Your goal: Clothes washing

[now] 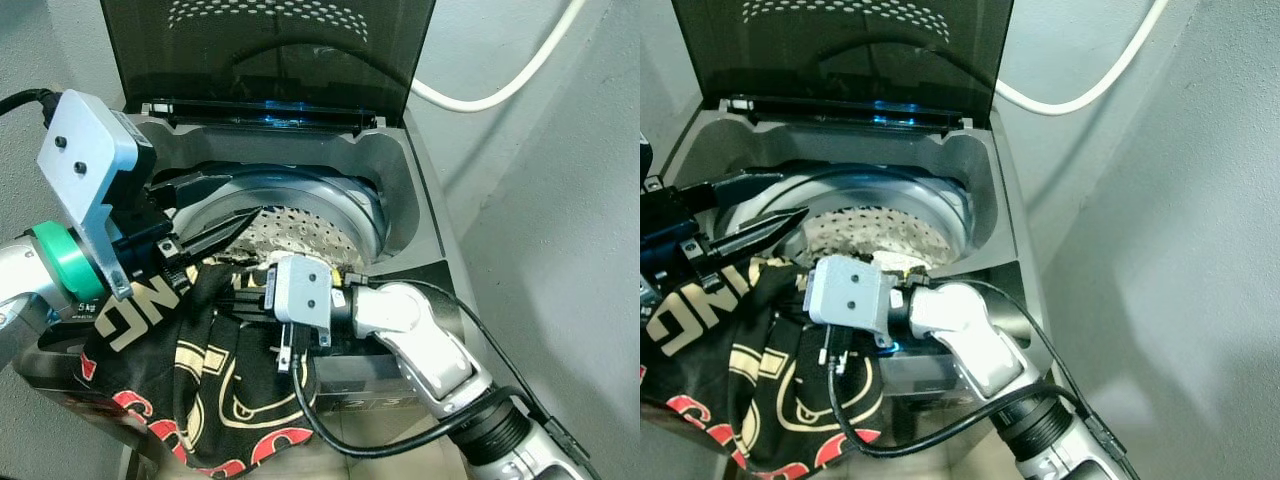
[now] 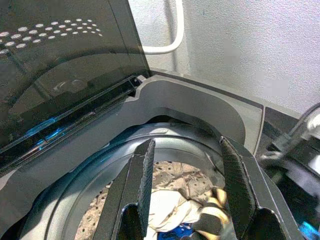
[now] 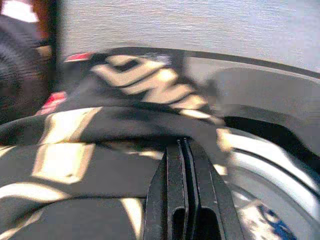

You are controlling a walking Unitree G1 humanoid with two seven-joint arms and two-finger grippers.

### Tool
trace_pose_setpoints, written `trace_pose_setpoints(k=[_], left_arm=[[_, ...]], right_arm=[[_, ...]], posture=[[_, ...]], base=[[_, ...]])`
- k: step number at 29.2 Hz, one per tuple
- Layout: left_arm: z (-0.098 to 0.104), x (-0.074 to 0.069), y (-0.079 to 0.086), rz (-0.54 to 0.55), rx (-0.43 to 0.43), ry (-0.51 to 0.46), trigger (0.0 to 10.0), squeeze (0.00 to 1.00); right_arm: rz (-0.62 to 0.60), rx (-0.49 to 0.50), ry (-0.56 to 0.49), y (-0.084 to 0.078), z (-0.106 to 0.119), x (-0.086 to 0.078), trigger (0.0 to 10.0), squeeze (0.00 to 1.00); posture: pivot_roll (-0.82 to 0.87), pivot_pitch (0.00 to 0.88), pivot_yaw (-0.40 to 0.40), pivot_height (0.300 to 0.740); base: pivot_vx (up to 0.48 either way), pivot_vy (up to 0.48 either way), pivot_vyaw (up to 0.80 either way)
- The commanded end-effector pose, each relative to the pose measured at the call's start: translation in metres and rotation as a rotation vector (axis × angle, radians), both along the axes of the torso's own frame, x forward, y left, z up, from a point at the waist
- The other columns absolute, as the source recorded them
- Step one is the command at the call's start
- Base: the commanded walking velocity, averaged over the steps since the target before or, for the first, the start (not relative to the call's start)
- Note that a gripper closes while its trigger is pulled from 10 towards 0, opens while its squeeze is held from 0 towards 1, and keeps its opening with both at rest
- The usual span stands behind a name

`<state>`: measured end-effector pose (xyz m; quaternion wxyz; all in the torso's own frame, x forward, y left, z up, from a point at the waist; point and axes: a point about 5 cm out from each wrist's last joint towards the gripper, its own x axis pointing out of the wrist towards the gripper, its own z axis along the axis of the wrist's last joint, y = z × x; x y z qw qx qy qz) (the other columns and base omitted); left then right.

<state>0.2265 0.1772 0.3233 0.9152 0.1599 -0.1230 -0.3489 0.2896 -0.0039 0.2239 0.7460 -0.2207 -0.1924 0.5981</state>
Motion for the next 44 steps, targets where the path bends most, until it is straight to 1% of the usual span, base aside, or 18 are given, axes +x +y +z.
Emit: trace_pose_setpoints(k=[1, 3, 6, 11, 12, 13, 16, 17, 18, 19, 20, 21, 22, 25, 32, 33, 43, 44], left_arm=[[-0.002, -0.001, -0.002, -0.017, 0.003, 0.015, 10.0, 0.0], [-0.003, -0.001, -0.003, -0.019, 0.0, 0.015, 10.0, 0.0], [-0.003, -0.001, -0.004, -0.019, -0.002, 0.015, 10.0, 0.0], [-0.003, -0.001, -0.004, -0.018, -0.002, 0.015, 10.0, 0.0], [-0.003, -0.001, -0.004, -0.019, -0.002, 0.015, 10.0, 0.0], [-0.003, -0.001, -0.004, -0.02, -0.003, 0.016, 10.0, 0.0], [-0.003, -0.001, -0.004, -0.02, -0.002, 0.016, 10.0, 0.0], [-0.004, -0.001, -0.004, -0.021, -0.002, 0.016, 10.0, 0.0], [-0.004, -0.001, -0.005, -0.022, -0.001, 0.017, 10.0, 0.0], [-0.003, -0.001, -0.005, -0.023, -0.001, 0.017, 10.0, 0.0], [-0.003, -0.001, -0.005, -0.023, -0.001, 0.017, 10.0, 0.0], [-0.003, 0.0, -0.004, -0.024, -0.001, 0.017, 10.0, 0.0], [-0.003, 0.001, -0.003, -0.024, -0.001, 0.017, 10.0, 0.0], [-0.002, 0.002, -0.003, -0.021, 0.002, 0.012, 10.0, 0.0], [0.007, 0.012, -0.004, 0.0, -0.023, -0.032, 10.0, 0.0], [0.011, 0.015, -0.006, -0.004, -0.034, -0.049, 10.0, 0.0], [0.014, 0.017, -0.007, -0.009, -0.035, -0.06, 10.0, 0.0], [0.013, 0.017, -0.007, -0.011, -0.037, -0.058, 10.0, 0.0]], right_arm=[[-0.057, 0.018, 0.002, -0.005, 0.001, 0.007, 0.0, 0.0], [-0.229, 0.138, -0.028, -0.01, 0.02, 0.029, 0.0, 0.0], [-0.38, 0.224, -0.061, -0.019, 0.037, 0.046, 0.0, 0.0], [-0.415, 0.248, -0.077, -0.028, 0.046, 0.054, 0.0, 0.0], [-0.392, 0.267, -0.079, -0.032, 0.051, 0.053, 7.9, 0.0], [-0.365, 0.276, -0.081, -0.035, 0.055, 0.051, 10.0, 0.0], [-0.335, 0.279, -0.084, -0.036, 0.058, 0.049, 10.0, 0.0], [-0.258, 0.264, -0.073, -0.037, 0.057, 0.041, 10.0, 0.0], [-0.147, 0.215, -0.049, -0.036, 0.053, 0.03, 10.0, 0.09], [-0.047, 0.165, -0.026, -0.035, 0.047, 0.019, 10.0, 1.0], [-0.047, 0.165, -0.026, -0.035, 0.047, 0.019, 10.0, 1.0], [0.091, 0.038, 0.023, -0.03, 0.028, 0.001, 10.0, 1.0], [0.118, -0.002, 0.035, -0.028, 0.021, -0.003, 10.0, 1.0], [0.135, -0.034, 0.053, -0.023, 0.012, -0.007, 10.0, 1.0], [0.103, -0.023, 0.116, 0.01, -0.01, -0.007, 10.0, 1.0], [0.096, 0.008, 0.14, 0.026, -0.012, -0.009, 10.0, 1.0], [0.103, 0.025, 0.164, 0.034, -0.01, -0.012, 10.0, 1.0], [0.104, -0.037, 0.149, 0.033, -0.015, -0.013, 10.0, 1.0]], posture=[[0.25, 0.107, -0.023, 0.74], [0.25, 0.103, -0.024, 0.74], [0.25, 0.101, -0.025, 0.74], [0.25, 0.099, -0.025, 0.74], [0.25, 0.099, -0.025, 0.74], [0.25, 0.099, -0.025, 0.74], [0.25, 0.099, -0.025, 0.74], [0.25, 0.099, -0.025, 0.74], [0.25, 0.099, -0.025, 0.74], [0.25, 0.099, -0.025, 0.74], [0.25, 0.099, -0.025, 0.74], [0.24, 0.098, -0.012, 0.74], [0.24, 0.098, -0.012, 0.74], [0.24, 0.098, -0.01, 0.74], [0.24, 0.098, -0.007, 0.74], [0.25, 0.101, -0.006, 0.74], [0.25, 0.107, -0.008, 0.74], [0.24, 0.11, -0.009, 0.74]], base=[[0.0, 0.0, 0.0], [0.0, 0.0, 0.0], [0.0, 0.0, 0.0], [0.0, 0.0, 0.0], [0.0, 0.0, 0.0], [0.0, 0.0, 0.0], [0.0, 0.0, 0.0], [0.0, 0.0, 0.0], [0.0, 0.0, 0.0], [0.0, 0.0, 0.0], [0.0, 0.0, 0.0], [0.0, 0.0, 0.0], [0.0, 0.0, 0.0], [0.0, 0.0, 0.0], [0.0, 0.0, 0.0], [0.0, 0.0, 0.0], [0.0, 0.0, 0.0], [0.0, 0.0, 0.0]])
